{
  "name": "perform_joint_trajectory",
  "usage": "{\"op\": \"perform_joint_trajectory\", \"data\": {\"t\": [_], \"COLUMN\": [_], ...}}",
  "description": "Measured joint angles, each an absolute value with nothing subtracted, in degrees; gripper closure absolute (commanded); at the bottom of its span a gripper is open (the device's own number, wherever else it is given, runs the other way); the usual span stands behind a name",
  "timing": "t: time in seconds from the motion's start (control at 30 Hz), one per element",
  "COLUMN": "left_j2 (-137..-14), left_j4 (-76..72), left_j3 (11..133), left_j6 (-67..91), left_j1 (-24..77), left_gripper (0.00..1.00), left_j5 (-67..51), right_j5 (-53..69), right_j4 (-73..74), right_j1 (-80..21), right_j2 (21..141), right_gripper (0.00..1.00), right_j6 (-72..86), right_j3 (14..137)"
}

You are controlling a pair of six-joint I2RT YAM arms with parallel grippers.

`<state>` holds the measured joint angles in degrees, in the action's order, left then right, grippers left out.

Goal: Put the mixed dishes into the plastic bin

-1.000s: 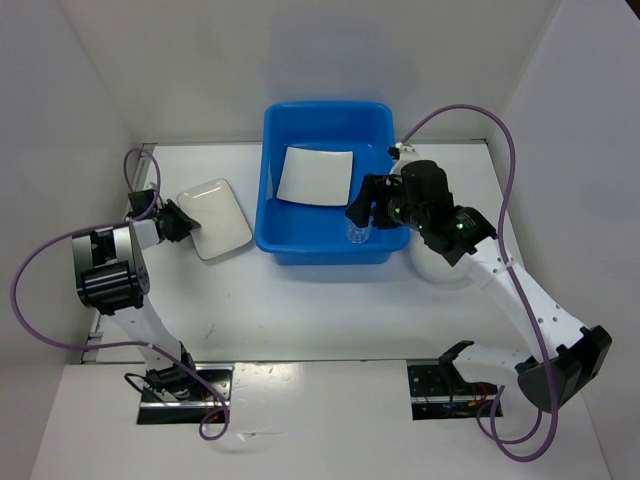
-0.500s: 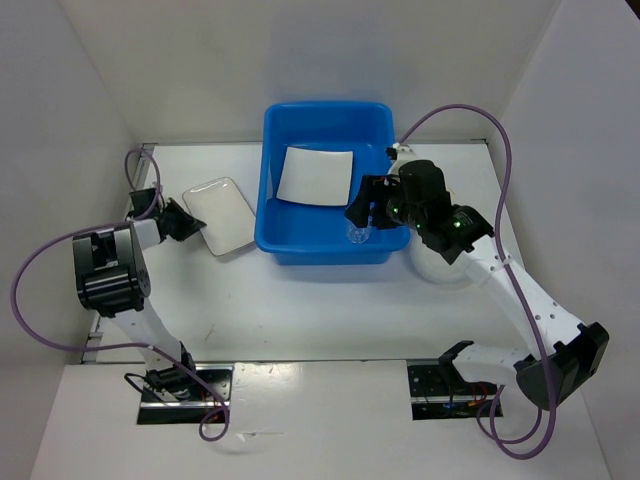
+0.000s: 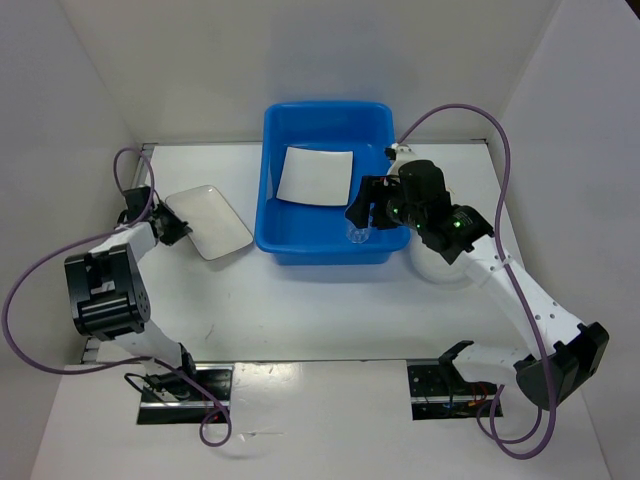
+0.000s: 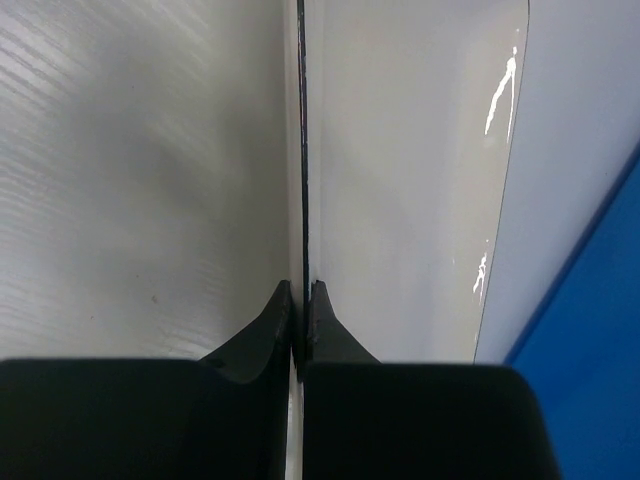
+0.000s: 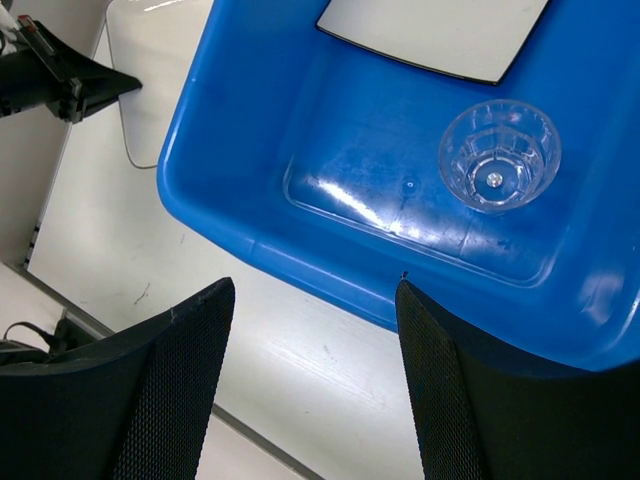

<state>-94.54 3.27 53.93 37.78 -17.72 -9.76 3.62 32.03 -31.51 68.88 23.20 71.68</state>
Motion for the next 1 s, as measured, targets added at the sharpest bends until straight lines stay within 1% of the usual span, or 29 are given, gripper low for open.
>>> {"op": "perform_joint_trajectory", "data": {"t": [0.37,0.63,0.73,0.8,1.0], "left_j2": [-86.37,-84.05,-82.28,-81.89,-81.17], "left_j4": [7.68,12.01,15.62,18.09,17.17], "left_j3": [53.95,58.52,61.87,66.17,78.37], "left_j6": [37.63,37.43,37.21,36.73,37.34], "left_j1": [-18.09,-18.28,-18.7,-18.81,-19.11], "left_gripper": [1.0,1.0,1.0,1.0,1.0], "left_j5": [-8.01,-6.52,-6.61,-7.4,-14.24], "right_j5": [3.62,3.62,3.62,3.62,3.66], "right_j4": [32.23,32.23,32.27,32.32,32.69], "right_j1": [-31.18,-31.09,-31.09,-31.09,-31.09], "right_j2": [68.88,68.88,68.88,68.88,68.88], "right_gripper": [0.29,0.29,0.29,0.29,0.29], "right_j6": [21.98,20.97,20.47,20.16,19.57], "right_j3": [71.68,71.68,71.68,71.68,71.68]}}
